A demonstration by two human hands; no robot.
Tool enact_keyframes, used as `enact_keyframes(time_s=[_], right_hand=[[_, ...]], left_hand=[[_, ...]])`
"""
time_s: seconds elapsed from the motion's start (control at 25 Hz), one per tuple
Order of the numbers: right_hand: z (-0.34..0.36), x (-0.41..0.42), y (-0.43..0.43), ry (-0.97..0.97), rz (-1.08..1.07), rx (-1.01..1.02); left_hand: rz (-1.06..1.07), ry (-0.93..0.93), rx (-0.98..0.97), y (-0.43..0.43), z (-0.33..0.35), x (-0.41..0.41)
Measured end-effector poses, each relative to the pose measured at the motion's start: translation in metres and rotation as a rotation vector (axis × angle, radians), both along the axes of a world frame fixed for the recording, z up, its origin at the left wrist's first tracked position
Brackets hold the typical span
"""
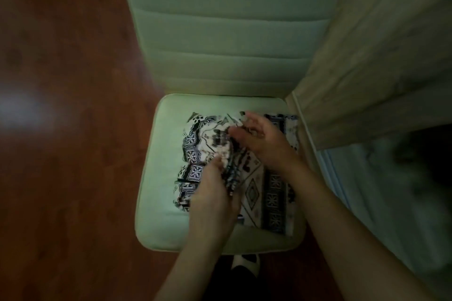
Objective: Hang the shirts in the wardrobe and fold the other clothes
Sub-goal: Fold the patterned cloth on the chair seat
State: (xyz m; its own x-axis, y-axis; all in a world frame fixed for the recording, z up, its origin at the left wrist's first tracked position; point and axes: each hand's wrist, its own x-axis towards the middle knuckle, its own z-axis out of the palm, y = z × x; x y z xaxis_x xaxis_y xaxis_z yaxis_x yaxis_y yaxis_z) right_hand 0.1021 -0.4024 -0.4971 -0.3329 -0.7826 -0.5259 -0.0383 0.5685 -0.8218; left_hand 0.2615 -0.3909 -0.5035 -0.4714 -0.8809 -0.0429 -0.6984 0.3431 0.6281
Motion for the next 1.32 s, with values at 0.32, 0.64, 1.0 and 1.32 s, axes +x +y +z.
enact_keyframes(time_s=[0.32,0.64,1.0,1.32], right_hand=[[-0.074,-0.026,0.048,0.604,0.285,-0.007],[-0.097,-0.026,0.060,1.048,0.362,-0.002],[-0.118,0.006,0.073,0.740,0.316,-0.084],[-0.074,0.000,0.034,-0.404,-0.144,0.043]], left_hand=[[-0.498,-0.172,-0.185,0.053,-0.116,-0.005],[-0.187,-0.033,-0.136,0.022,-0.083,0.000],[0.323,0.068,0.855,-0.073,-0.060,0.033],[-0.155,-0.393,-0.334,-0.040,-0.005,-0.001]])
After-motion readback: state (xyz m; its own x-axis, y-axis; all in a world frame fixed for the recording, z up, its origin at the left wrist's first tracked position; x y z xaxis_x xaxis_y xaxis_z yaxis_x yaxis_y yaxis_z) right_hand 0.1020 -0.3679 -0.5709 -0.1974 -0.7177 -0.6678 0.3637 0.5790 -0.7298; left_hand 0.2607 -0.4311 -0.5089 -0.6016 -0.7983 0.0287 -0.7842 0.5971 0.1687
